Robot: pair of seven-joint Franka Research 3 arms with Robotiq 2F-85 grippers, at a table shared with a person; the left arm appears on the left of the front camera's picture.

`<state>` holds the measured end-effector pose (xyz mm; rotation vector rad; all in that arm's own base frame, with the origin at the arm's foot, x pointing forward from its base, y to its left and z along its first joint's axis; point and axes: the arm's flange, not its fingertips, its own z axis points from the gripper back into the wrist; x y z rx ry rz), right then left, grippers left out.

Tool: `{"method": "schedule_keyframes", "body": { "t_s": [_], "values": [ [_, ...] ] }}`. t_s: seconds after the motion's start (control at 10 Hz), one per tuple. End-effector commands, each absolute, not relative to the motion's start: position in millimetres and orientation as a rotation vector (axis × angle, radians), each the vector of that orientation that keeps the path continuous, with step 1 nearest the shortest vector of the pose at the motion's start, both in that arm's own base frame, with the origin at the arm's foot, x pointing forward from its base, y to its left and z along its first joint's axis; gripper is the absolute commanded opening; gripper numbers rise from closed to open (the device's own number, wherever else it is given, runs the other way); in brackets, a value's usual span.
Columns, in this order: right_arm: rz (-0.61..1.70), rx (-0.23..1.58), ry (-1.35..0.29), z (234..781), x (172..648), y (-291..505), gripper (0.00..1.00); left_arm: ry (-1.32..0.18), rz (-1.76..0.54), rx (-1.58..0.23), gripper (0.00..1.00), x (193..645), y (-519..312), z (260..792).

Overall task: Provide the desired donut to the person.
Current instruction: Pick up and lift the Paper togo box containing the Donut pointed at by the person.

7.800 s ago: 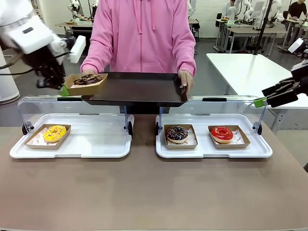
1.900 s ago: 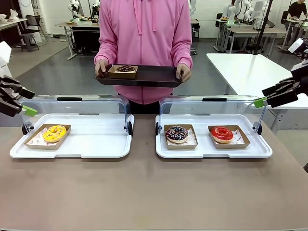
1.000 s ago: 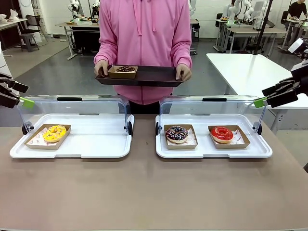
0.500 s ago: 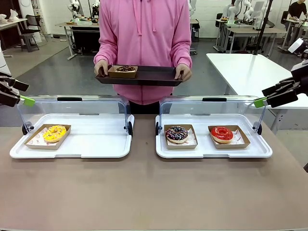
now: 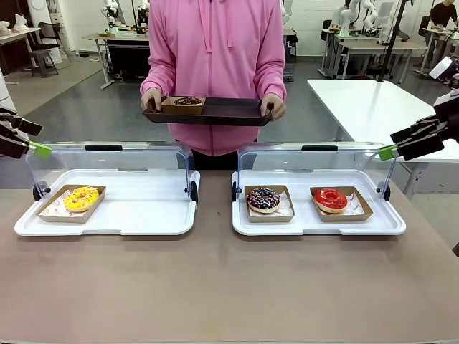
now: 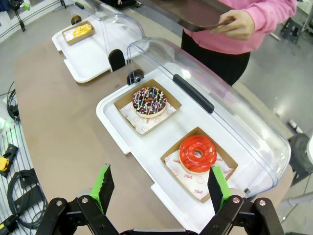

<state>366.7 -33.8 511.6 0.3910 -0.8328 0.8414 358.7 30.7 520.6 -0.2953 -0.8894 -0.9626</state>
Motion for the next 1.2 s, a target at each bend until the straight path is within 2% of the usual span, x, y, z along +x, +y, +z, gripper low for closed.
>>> {"method": "schedule_keyframes", "body": {
  "t_s": [0.0,0.8,0.9,1.0,1.1],
  "values": [
    [0.854,0.396,-0.830,510,367,-34,1.00,-0.887,-0.924,-0.308,1.00,326,26,496],
    [0.854,0.396,-0.830,510,367,-34,1.00,-0.852,-0.858,-0.254,1.00,312,32,496],
    [0.854,0.396,-0.830,510,367,-34,1.00,-0.836,-0.912,-0.278,1.00,316,28,498],
    [0.854,0.396,-0.830,510,367,-34,1.00,-0.868,-0.878,-0.277,1.00,354,45,526],
    [0.854,0.396,-0.830,510,367,-34,1.00,-0.868,-0.878,-0.277,1.00,354,45,526]
  ]
}}
